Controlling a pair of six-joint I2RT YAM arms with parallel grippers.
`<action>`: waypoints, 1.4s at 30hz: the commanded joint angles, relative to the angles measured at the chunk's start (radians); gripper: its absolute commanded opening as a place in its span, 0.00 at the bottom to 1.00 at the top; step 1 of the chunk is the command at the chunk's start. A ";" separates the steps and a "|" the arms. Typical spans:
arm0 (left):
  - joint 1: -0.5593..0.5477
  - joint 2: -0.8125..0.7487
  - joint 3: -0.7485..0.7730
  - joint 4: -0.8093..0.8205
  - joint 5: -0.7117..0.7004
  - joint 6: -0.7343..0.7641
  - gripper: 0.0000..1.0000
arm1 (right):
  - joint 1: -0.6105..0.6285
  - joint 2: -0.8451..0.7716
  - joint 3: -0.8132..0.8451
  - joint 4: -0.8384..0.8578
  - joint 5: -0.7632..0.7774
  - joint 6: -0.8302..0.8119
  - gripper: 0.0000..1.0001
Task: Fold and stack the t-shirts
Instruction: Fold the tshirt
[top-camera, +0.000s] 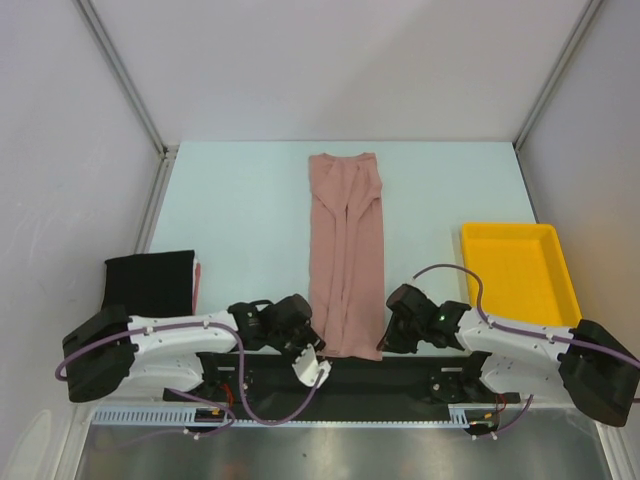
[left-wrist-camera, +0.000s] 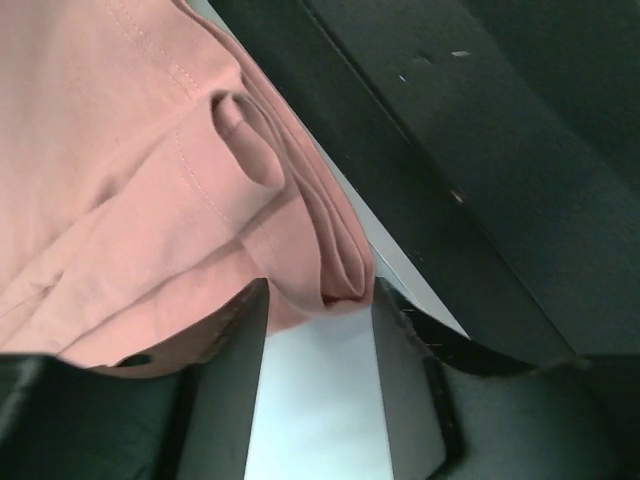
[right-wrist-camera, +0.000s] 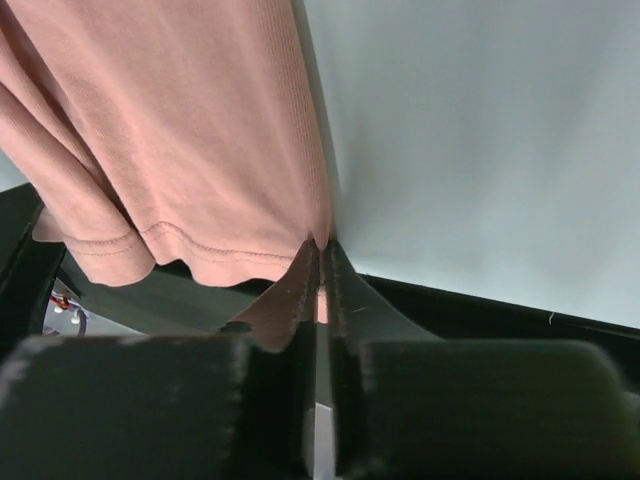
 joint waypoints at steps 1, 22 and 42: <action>-0.007 0.057 0.036 0.024 0.046 -0.016 0.47 | 0.005 0.026 -0.006 -0.004 -0.026 -0.017 0.02; 0.378 0.181 0.415 -0.154 0.257 -0.395 0.00 | -0.453 0.225 0.483 -0.154 -0.125 -0.478 0.00; 0.639 0.788 1.017 -0.165 0.105 -0.431 0.00 | -0.655 0.870 1.069 -0.111 -0.267 -0.656 0.00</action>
